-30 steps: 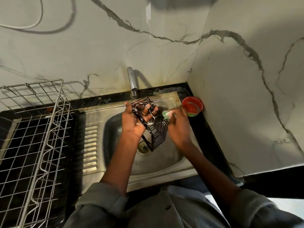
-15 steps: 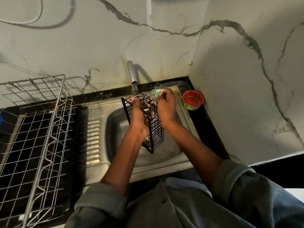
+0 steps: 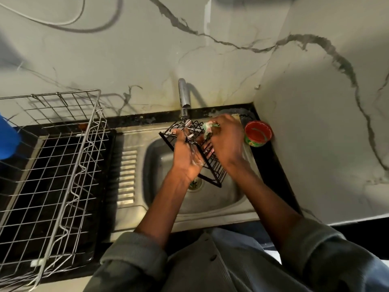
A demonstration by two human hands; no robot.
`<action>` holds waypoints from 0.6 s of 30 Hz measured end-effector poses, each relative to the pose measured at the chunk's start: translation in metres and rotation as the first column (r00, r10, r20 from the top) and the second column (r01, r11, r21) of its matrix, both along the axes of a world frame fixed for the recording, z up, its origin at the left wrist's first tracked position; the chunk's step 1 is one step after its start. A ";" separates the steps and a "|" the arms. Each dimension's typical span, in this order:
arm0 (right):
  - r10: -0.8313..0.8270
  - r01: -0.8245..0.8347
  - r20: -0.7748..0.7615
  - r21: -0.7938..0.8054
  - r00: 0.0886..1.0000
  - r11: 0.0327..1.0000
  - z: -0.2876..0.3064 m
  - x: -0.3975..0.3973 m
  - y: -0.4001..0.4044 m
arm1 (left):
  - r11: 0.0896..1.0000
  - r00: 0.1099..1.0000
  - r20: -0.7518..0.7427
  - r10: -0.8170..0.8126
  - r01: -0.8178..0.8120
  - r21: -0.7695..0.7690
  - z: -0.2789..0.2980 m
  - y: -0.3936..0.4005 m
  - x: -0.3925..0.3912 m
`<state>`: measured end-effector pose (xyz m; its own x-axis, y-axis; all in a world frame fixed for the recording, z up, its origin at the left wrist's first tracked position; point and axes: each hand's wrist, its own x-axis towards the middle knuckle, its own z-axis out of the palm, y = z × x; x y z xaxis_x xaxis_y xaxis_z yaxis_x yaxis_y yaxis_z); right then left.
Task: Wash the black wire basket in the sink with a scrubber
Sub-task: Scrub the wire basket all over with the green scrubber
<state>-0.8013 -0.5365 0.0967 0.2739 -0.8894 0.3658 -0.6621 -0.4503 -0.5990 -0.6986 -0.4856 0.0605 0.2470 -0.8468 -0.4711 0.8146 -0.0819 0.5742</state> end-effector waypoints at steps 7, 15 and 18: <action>0.067 -0.071 0.057 0.063 0.996 0.996 0.008 0.002 0.002 | 1.000 0.999 0.033 -0.006 0.005 0.025 -0.006 -0.001 0.002; 0.263 -0.267 -0.174 0.003 0.949 0.964 0.000 -0.002 0.020 | 0.999 1.000 0.011 0.009 -0.010 0.048 -0.007 0.003 0.004; 0.053 -0.047 -0.074 0.069 0.996 0.996 0.000 0.000 0.010 | 1.000 1.000 -0.014 0.009 -0.008 0.027 -0.003 0.002 0.000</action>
